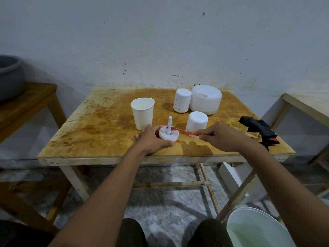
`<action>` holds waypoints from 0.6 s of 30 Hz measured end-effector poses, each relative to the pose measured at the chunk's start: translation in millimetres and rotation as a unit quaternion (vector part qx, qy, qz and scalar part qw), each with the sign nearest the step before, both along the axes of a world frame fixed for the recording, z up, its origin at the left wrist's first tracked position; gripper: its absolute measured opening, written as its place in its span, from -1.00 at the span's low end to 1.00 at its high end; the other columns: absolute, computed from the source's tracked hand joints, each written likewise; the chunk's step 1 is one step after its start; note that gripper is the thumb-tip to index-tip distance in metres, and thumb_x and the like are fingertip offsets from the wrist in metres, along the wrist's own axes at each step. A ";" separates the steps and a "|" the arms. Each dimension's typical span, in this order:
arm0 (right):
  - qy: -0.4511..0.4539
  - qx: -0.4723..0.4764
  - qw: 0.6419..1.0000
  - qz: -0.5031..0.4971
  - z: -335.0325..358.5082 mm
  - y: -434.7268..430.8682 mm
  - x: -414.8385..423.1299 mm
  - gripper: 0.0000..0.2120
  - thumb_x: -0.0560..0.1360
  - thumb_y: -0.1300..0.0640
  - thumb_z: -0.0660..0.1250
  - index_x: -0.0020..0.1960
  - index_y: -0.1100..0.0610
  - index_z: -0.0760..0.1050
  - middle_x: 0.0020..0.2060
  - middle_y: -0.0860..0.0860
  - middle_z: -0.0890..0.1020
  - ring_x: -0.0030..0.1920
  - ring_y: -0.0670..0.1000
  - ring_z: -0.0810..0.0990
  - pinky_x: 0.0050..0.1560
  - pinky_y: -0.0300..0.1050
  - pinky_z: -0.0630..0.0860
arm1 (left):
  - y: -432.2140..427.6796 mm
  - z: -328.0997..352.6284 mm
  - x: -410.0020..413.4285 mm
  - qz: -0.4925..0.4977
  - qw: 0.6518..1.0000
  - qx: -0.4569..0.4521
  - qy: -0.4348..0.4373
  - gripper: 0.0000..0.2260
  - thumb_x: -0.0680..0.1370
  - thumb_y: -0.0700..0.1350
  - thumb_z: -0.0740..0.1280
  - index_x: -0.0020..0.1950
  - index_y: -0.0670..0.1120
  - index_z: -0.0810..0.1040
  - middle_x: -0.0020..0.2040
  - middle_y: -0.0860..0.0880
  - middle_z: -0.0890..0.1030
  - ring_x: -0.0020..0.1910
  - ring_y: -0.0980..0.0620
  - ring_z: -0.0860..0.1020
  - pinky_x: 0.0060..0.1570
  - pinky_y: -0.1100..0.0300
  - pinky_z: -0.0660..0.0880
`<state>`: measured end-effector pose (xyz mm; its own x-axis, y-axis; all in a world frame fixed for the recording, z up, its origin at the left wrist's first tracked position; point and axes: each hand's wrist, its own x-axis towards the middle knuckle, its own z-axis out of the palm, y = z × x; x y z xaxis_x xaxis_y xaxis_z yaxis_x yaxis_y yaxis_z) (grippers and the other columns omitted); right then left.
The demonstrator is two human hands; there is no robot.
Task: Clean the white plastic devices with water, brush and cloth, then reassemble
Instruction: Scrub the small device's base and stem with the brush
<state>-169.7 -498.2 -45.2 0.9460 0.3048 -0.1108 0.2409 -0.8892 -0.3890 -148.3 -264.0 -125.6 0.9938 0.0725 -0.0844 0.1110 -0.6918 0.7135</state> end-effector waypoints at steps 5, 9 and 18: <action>-0.055 -0.026 0.998 0.008 -10.1 13.9 0.5 -0.73 0.64 0.06 0.21 0.29 -0.03 0.57 -0.08 0.02 0.66 -0.26 -0.10 0.43 -0.34 -0.31 0.28 | -0.3 3.2 -2.4 -0.006 1.000 -0.014 -0.005 -0.23 0.34 0.22 0.52 0.49 0.14 0.34 0.47 0.03 0.38 0.48 -0.10 0.22 0.37 -0.08 0.07; -0.034 -0.038 0.999 -0.001 3.2 -1.7 -5.8 -0.75 0.64 0.09 0.23 0.21 0.08 0.62 -0.27 -0.23 0.58 -0.41 -0.21 0.46 -0.45 -0.35 0.28 | -0.5 1.6 -0.2 -0.002 1.000 -0.011 -0.003 -0.24 0.32 0.24 0.53 0.47 0.14 0.36 0.45 0.03 0.39 0.48 -0.09 0.23 0.39 -0.11 0.05; -0.115 -0.083 0.990 0.005 -10.8 6.6 -7.5 -0.77 0.62 0.05 0.24 0.13 0.08 0.65 -0.33 -0.09 0.47 -0.36 -0.12 0.39 -0.40 -0.26 0.21 | 0.3 2.7 0.7 -0.007 1.000 -0.006 0.001 -0.25 0.33 0.23 0.52 0.48 0.16 0.35 0.45 0.04 0.38 0.48 -0.09 0.23 0.40 -0.12 0.05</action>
